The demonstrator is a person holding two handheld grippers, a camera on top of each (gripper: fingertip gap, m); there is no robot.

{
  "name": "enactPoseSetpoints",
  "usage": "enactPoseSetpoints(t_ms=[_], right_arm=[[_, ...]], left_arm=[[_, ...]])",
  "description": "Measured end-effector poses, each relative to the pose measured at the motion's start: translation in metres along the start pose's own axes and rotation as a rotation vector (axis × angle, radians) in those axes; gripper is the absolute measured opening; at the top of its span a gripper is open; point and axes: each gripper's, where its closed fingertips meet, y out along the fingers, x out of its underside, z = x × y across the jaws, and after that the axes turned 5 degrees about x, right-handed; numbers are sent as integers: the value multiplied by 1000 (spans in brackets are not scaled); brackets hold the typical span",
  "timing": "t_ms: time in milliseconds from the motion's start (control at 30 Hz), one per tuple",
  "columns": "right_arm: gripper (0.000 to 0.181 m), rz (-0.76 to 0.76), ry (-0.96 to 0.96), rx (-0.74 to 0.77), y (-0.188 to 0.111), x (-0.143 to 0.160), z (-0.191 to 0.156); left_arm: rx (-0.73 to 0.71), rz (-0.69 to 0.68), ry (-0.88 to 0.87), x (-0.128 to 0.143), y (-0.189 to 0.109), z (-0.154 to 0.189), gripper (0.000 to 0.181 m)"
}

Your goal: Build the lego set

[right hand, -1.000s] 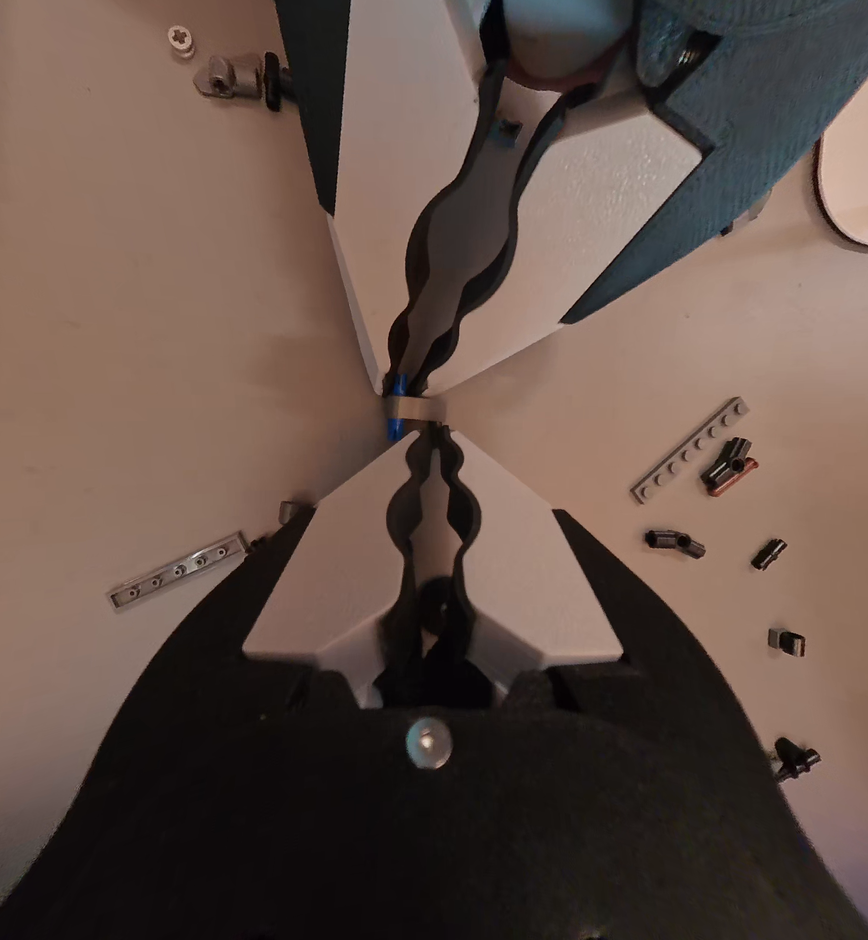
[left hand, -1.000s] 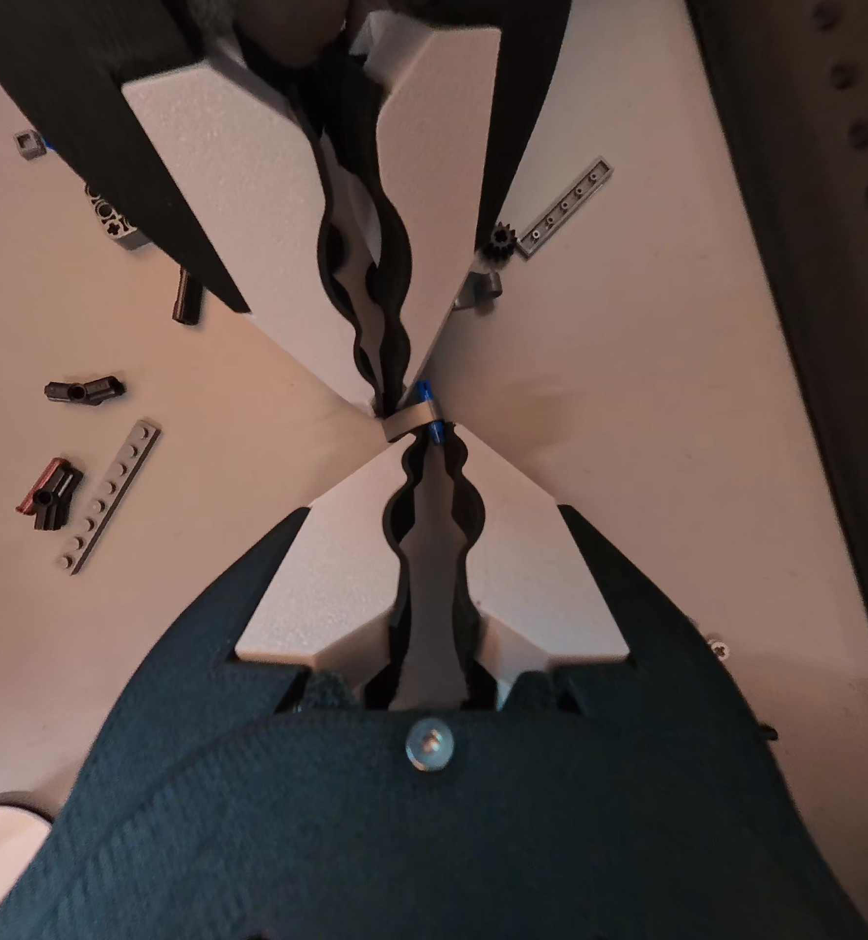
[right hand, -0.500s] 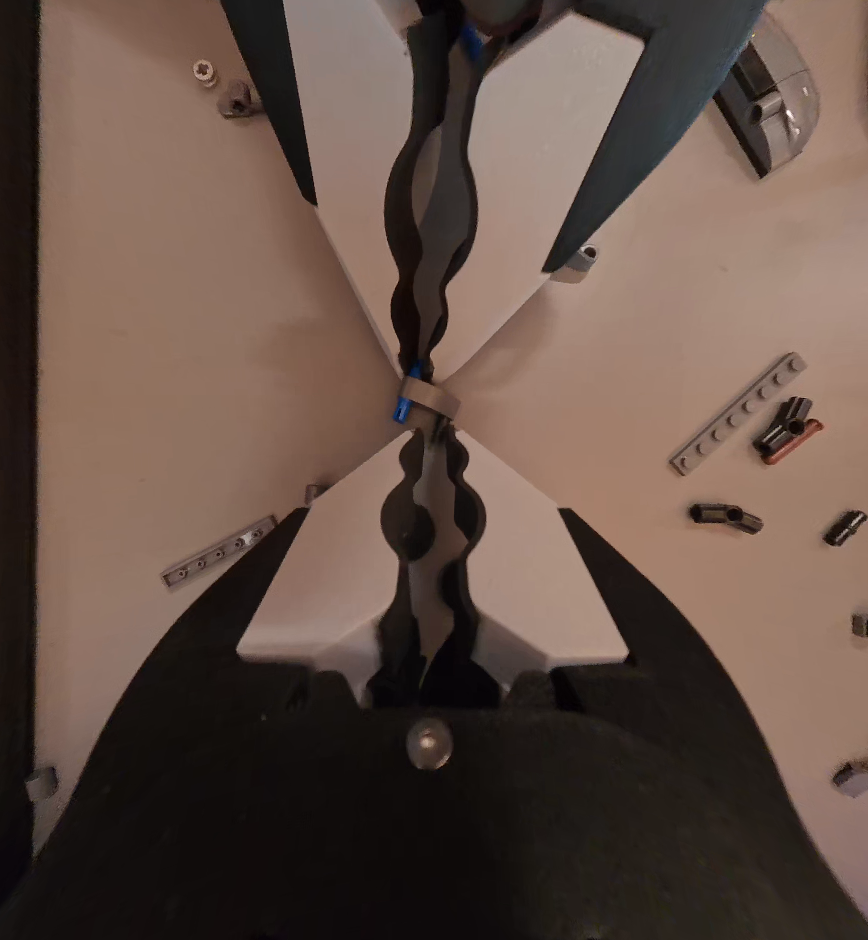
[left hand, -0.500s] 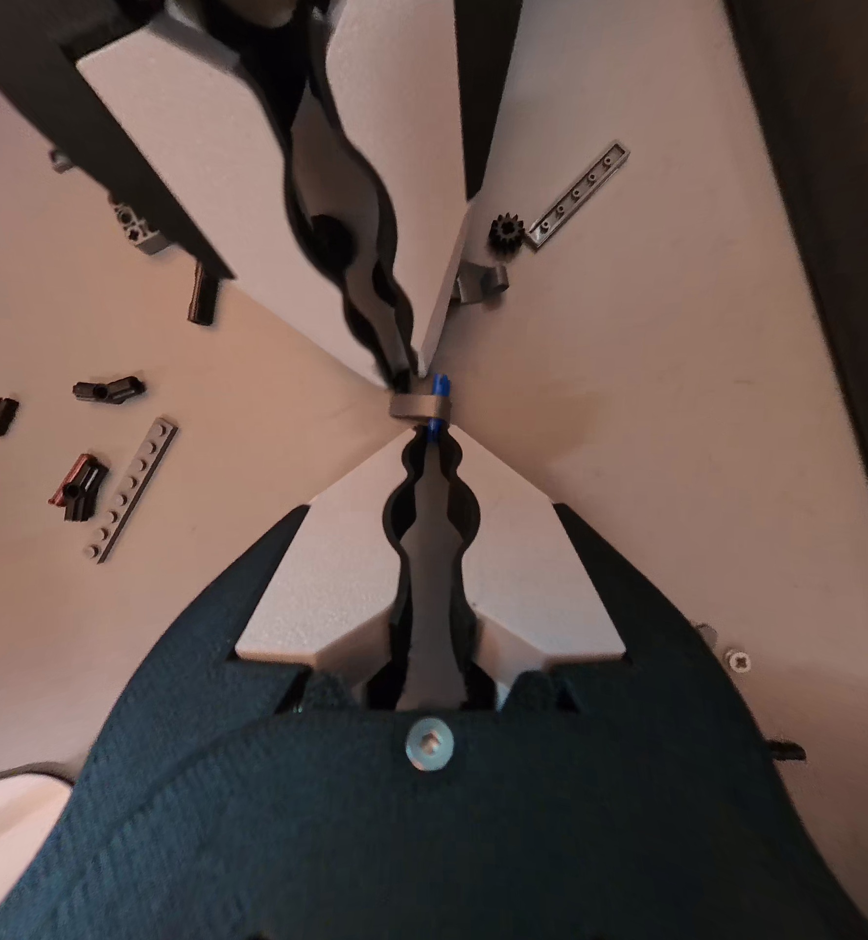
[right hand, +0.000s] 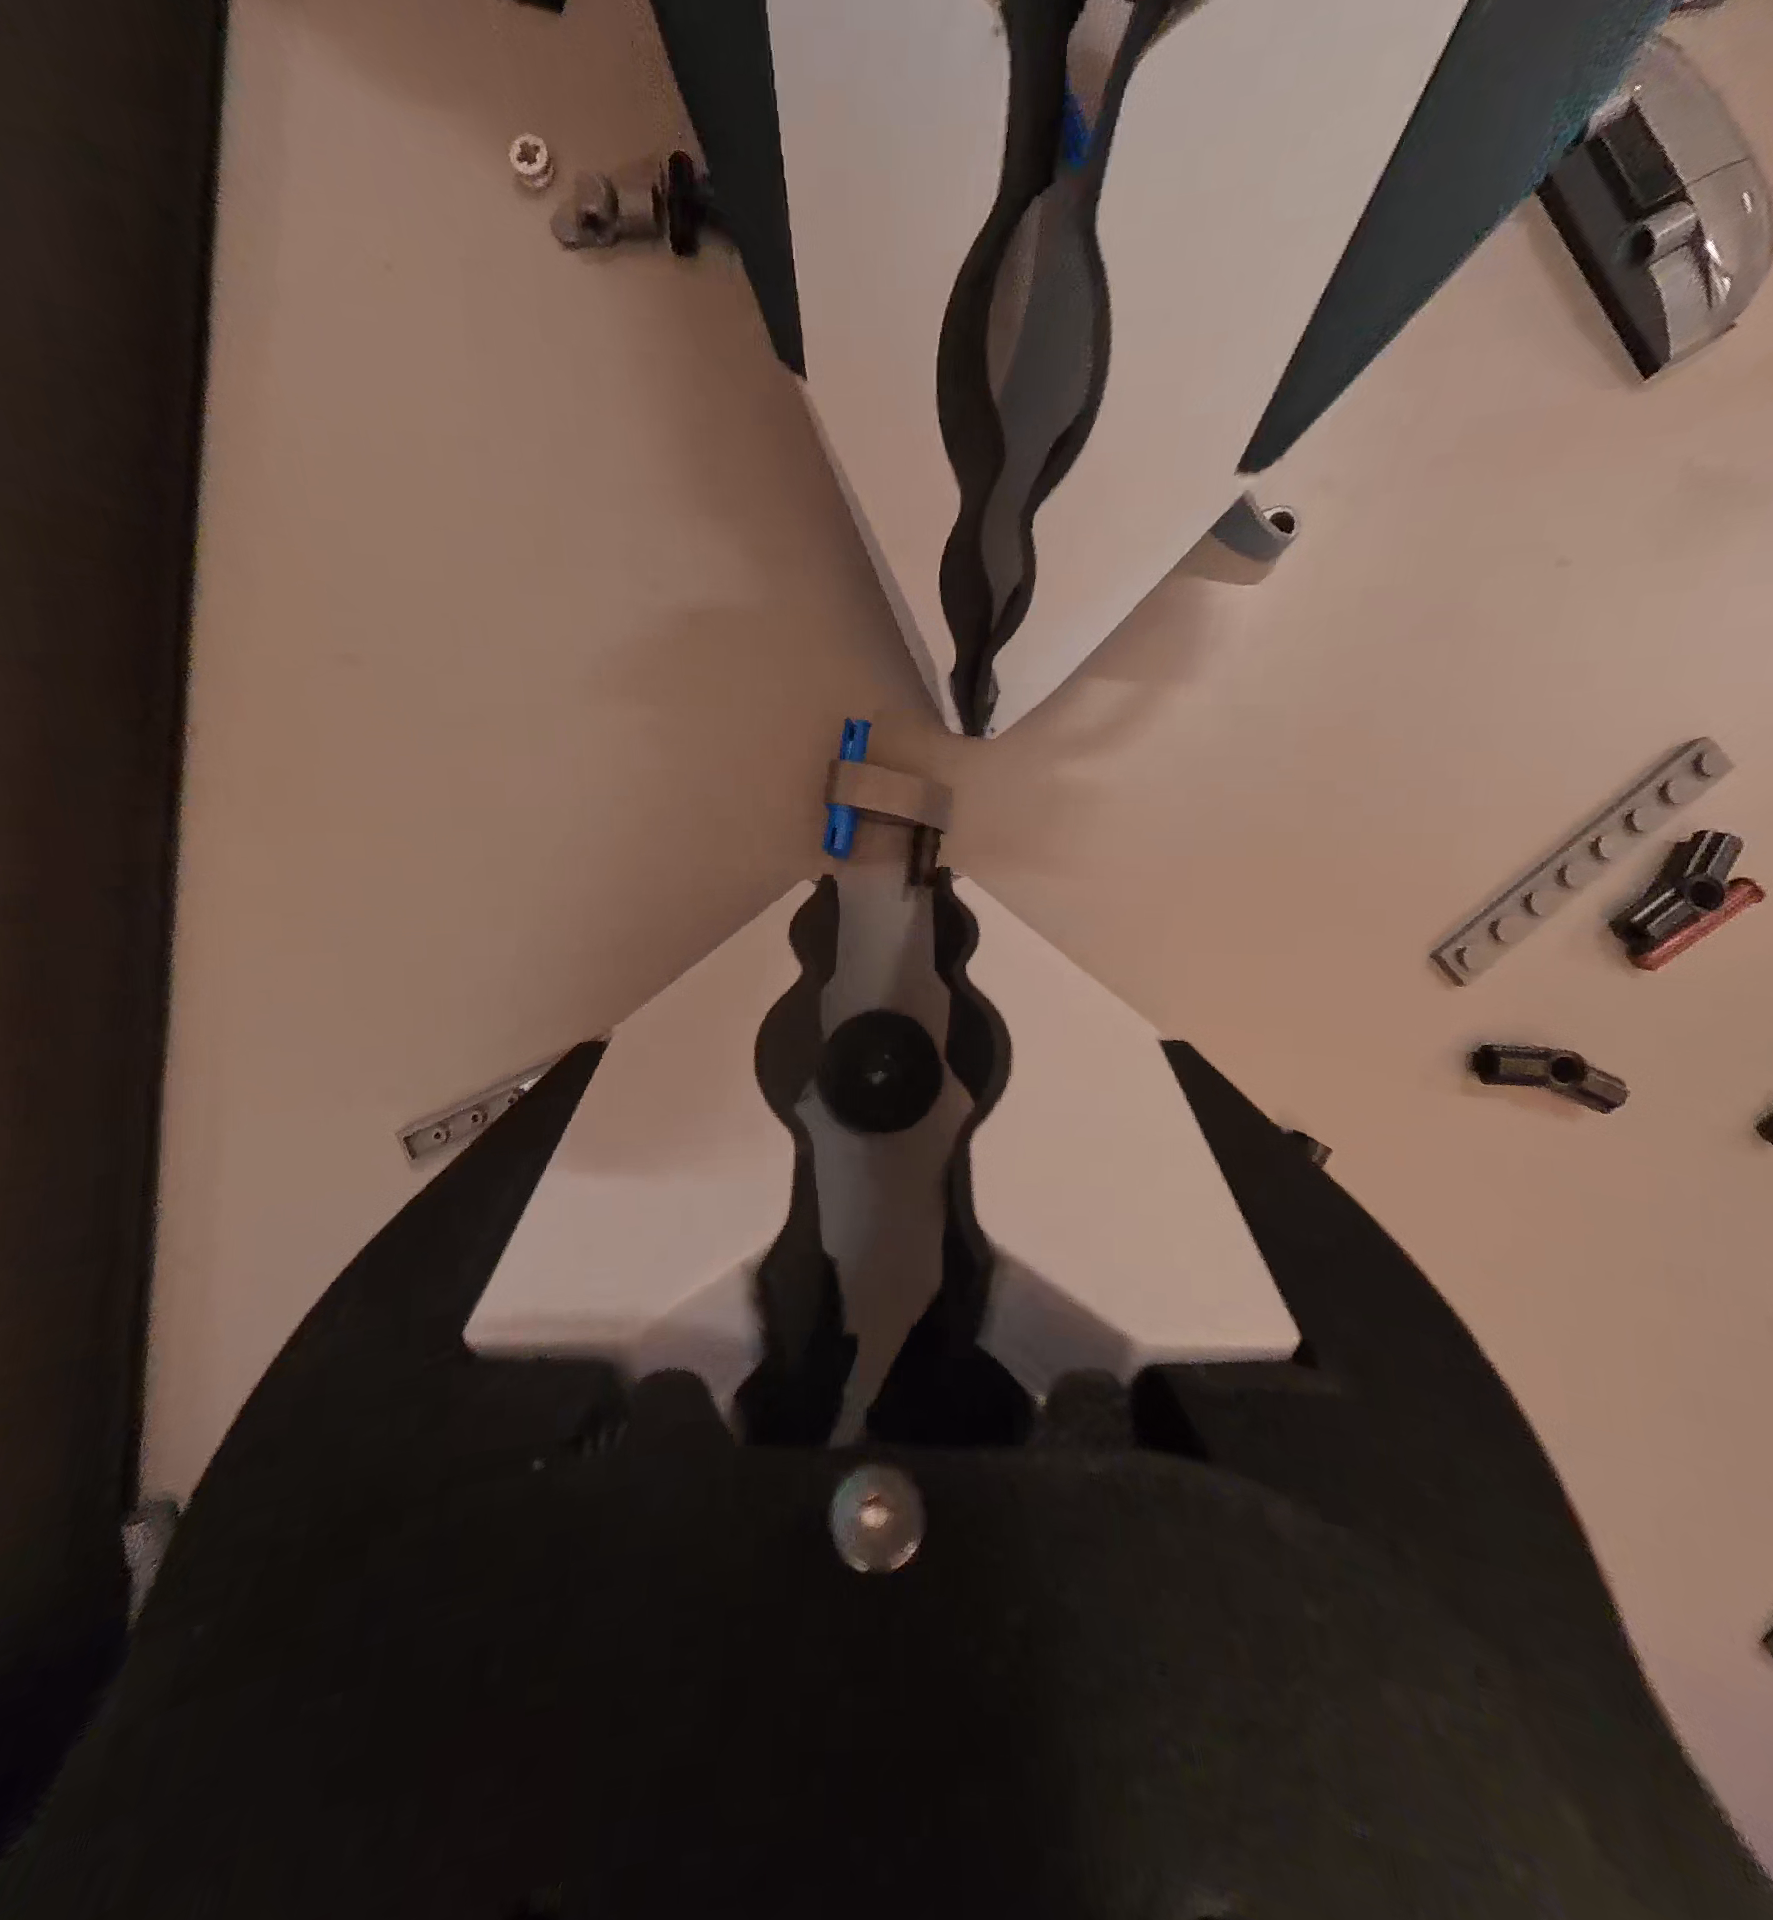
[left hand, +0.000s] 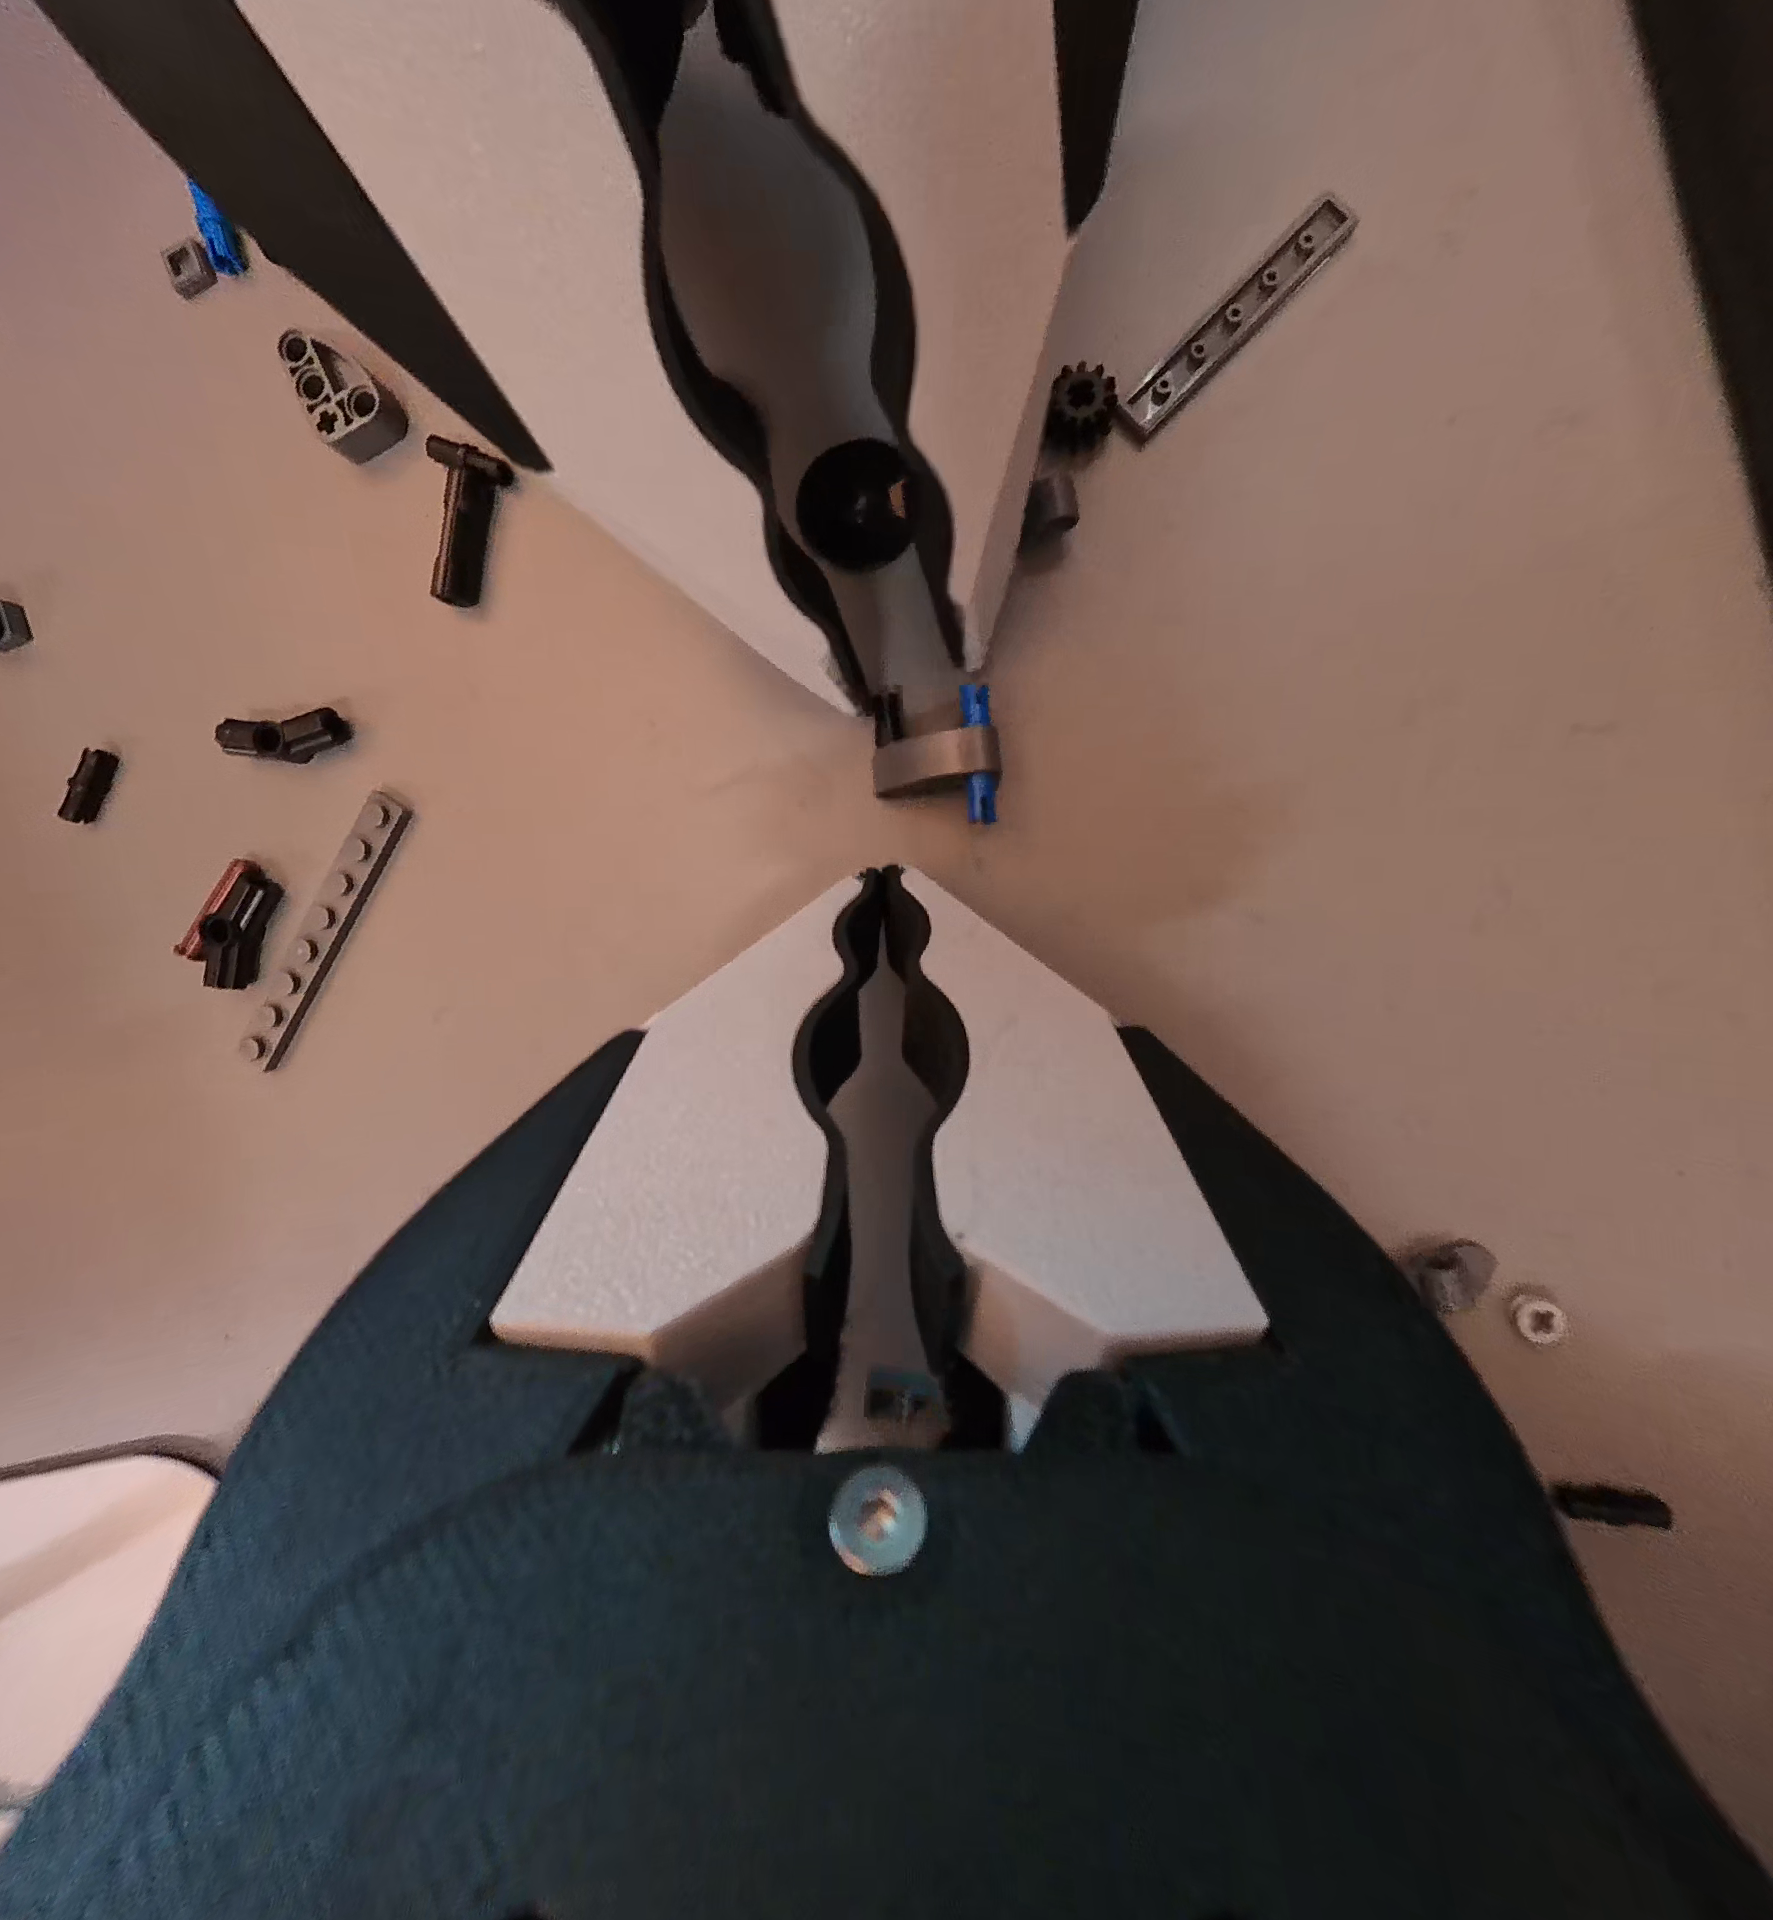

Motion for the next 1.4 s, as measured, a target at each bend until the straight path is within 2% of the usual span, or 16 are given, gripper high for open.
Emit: enactPoseSetpoints(t_ms=[300,433,567,767,933,1400], right_arm=[[11,4,-13,-51,1,-3,-11],[11,15,-20,-114,2,-9,-25],[12,21,1,-75,0,-8,-15],[25,21,-30,-22,5,-11,-10],[17,8,-58,-17,9,-12,-13],[14,1,-53,-8,10,-12,-13]], left_arm=[[88,-3,-39,-5,-8,24,19],[67,-38,-31,-1,-2,21,16],[52,-20,-42,-1,-5,17,17],[37,-32,-36,0,-1,16,12],[39,-27,-38,-2,1,16,8],[54,-17,-47,-1,1,17,7]])
